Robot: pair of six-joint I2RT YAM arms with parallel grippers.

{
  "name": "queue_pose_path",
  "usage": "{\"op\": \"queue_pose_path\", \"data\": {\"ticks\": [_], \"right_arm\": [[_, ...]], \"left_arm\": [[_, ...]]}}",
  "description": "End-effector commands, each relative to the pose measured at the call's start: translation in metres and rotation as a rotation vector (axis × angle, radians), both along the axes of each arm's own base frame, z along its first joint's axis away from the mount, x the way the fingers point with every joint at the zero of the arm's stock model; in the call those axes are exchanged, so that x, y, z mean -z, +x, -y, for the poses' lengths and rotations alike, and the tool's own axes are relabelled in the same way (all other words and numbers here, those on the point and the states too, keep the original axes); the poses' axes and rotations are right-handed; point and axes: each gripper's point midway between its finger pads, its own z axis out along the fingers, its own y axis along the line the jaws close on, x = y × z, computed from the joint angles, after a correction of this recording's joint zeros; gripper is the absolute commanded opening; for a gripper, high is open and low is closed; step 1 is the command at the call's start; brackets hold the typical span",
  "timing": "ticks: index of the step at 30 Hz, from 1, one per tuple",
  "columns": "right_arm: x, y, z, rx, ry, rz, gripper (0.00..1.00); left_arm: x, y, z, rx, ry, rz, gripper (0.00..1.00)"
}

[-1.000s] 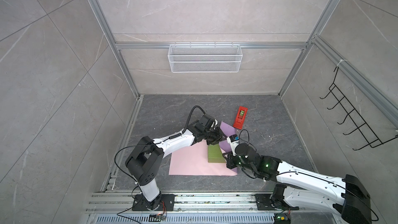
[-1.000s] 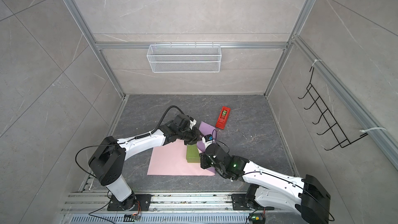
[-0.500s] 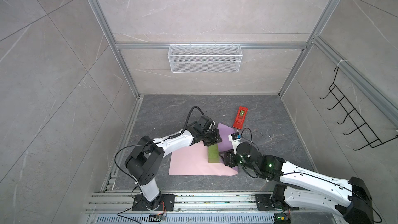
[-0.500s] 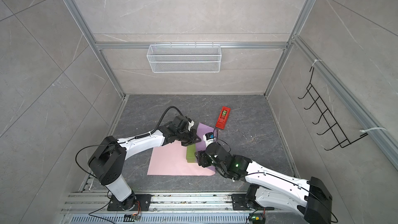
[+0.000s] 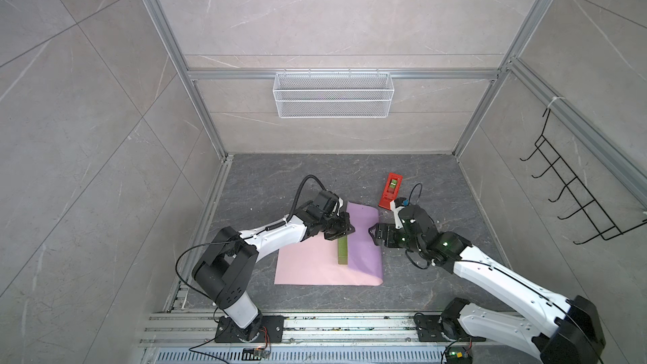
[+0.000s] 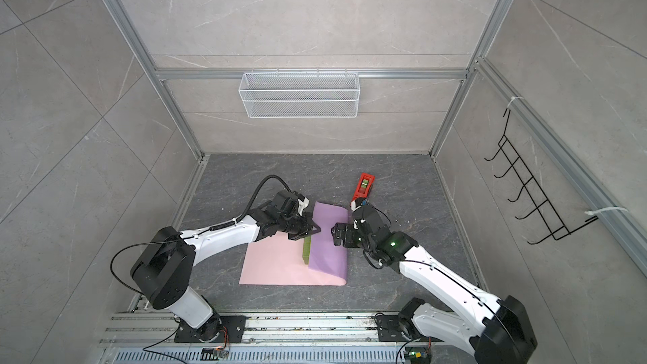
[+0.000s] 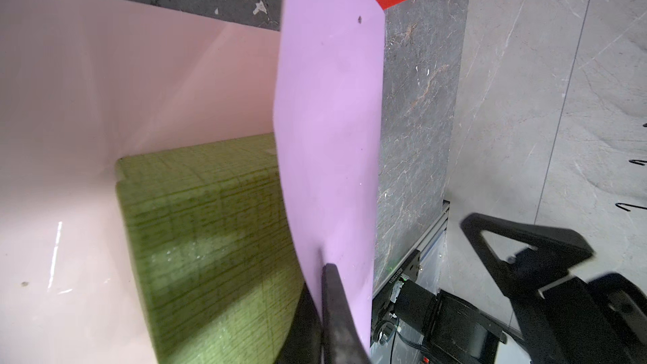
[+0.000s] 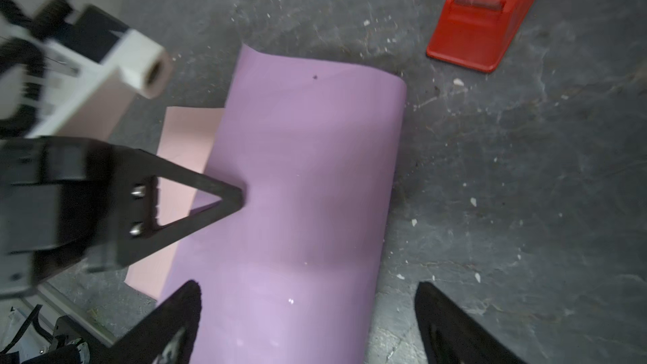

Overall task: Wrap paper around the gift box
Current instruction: 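Fold the lifted paper flap over the box top toward the left gripper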

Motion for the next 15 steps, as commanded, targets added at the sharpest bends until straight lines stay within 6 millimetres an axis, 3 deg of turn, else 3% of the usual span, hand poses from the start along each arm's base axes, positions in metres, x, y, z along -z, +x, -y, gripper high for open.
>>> {"op": "queue_pose_path", "data": {"ticks": [1, 7, 15], "right_arm": [[0.008, 0.006, -0.005, -0.006, 0.025, -0.081, 0.97], [0.031, 0.019, -0.009, 0.001, 0.046, -0.162, 0.99], [0.042, 0.024, -0.015, -0.029, 0.044, -0.195, 0.98]], "left_arm": [[-0.019, 0.0, -0.003, 0.017, -0.035, 0.058, 0.0], [-0.016, 0.0, -0.012, 0.007, -0.015, 0.063, 0.0], [-0.013, 0.0, -0.02, 0.009, 0.001, 0.058, 0.0]]}}
